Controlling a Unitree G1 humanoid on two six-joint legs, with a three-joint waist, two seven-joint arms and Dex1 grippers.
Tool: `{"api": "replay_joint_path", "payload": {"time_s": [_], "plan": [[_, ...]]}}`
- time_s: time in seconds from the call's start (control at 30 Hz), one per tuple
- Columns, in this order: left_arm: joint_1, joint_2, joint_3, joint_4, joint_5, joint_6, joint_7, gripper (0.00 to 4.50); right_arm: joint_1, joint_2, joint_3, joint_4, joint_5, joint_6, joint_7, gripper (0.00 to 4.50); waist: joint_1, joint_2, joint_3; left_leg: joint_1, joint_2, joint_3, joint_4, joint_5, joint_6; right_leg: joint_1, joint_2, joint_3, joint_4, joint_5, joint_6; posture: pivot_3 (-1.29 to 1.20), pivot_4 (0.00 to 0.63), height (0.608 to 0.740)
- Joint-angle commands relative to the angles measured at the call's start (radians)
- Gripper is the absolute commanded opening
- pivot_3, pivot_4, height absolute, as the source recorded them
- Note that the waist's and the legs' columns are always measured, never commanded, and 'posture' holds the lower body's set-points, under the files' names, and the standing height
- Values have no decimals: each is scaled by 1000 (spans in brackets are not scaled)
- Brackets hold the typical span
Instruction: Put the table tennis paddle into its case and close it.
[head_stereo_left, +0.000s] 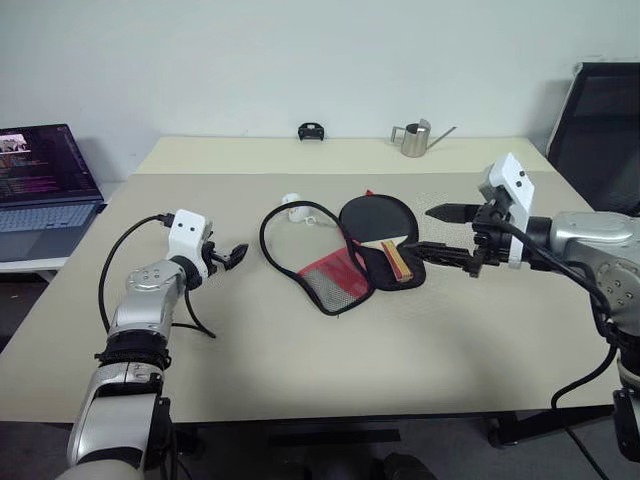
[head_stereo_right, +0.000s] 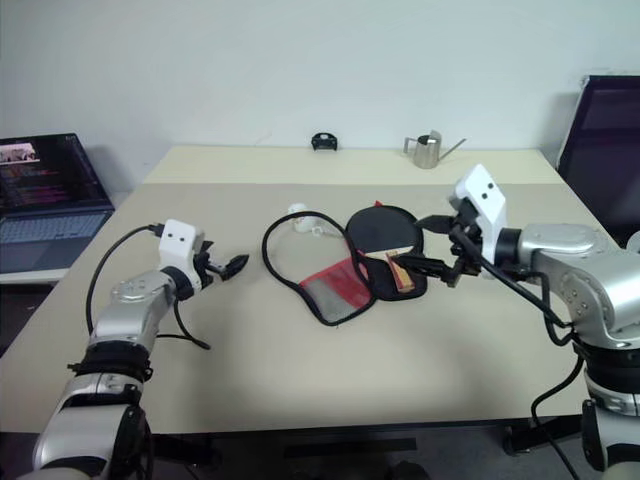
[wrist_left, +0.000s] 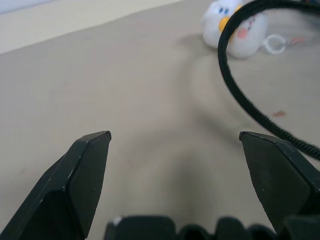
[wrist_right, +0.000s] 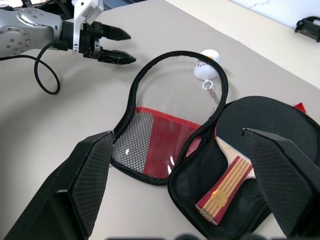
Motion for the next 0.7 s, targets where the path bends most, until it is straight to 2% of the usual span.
{"api": "replay_joint_path", "payload": {"time_s": [0.03,0.43,0.7], "plan": [[-44,-15,4,59,15,-50,8,4500,-3,-18,-22,-15,4,-29,0,4470,0,0,0,0,0,0,0,0,0,0,0,0,0,0,0,0,150,740],[-167,-157,-24,267,68,-170,60,4500,1,-20,-6,6,-10,-57,0,4470,6,-1,0,-1,-1,0,2,0,0,0,0,0,2,0,0,0,150,740],[-216,-207,-14,240,34,-182,-8,4500,16,-26,-20,-3,-6,-57,-10,4470,6,-1,0,-1,-1,0,8,0,0,0,0,0,7,0,0,0,150,740]]}}
